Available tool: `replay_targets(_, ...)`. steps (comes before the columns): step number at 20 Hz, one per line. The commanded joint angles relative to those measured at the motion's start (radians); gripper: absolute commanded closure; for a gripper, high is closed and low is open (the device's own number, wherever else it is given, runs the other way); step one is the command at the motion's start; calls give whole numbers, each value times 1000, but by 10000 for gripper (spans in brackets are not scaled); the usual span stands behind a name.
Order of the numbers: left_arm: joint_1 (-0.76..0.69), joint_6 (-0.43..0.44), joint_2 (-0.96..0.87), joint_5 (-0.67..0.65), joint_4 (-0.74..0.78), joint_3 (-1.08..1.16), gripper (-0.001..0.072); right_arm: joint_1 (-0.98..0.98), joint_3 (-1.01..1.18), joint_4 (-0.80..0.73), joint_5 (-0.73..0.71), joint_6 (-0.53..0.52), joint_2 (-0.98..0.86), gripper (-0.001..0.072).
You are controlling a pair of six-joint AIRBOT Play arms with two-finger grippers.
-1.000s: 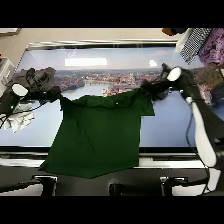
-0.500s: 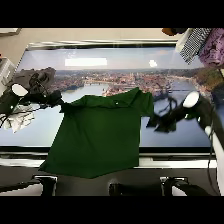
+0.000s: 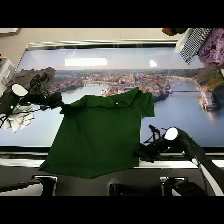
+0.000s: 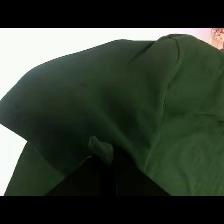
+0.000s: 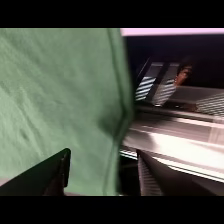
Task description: Fold the clothes and pants, and hang the long-sleeved shirts on hangers.
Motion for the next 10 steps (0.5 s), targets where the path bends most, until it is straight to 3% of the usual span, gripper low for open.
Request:
replay_targets(1,1,0,-2,-2,3,0,689,103,-21,17,-95,90,3,422)
replay_targets(2,1,0,-2,-2,7,0,689,101,-20,21,-105,92,4,642)
replay_targets(3,1,0,-2,-2,12,0,689,85,-8,11,-115,91,8,684)
replay_targets(7,1,0,-2,-3,26,0,689,-183,248,-204,-74,176,8,684)
replay_targets(10,-6,0,-2,-15,25,0,689,-386,479,-264,-177,185,7,684)
